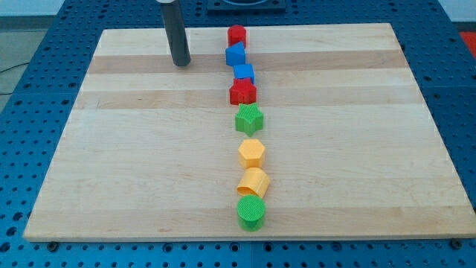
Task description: Push the blue triangle towards right
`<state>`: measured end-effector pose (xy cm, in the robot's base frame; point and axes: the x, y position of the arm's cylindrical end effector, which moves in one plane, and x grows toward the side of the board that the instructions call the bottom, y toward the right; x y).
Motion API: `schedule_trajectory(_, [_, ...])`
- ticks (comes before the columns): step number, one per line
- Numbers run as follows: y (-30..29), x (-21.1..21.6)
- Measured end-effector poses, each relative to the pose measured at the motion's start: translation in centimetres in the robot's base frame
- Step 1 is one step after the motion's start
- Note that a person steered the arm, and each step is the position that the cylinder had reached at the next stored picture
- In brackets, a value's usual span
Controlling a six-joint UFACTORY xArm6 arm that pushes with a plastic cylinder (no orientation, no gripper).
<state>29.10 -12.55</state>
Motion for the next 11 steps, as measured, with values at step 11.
schedule_trajectory(11, [17.0,-1.7])
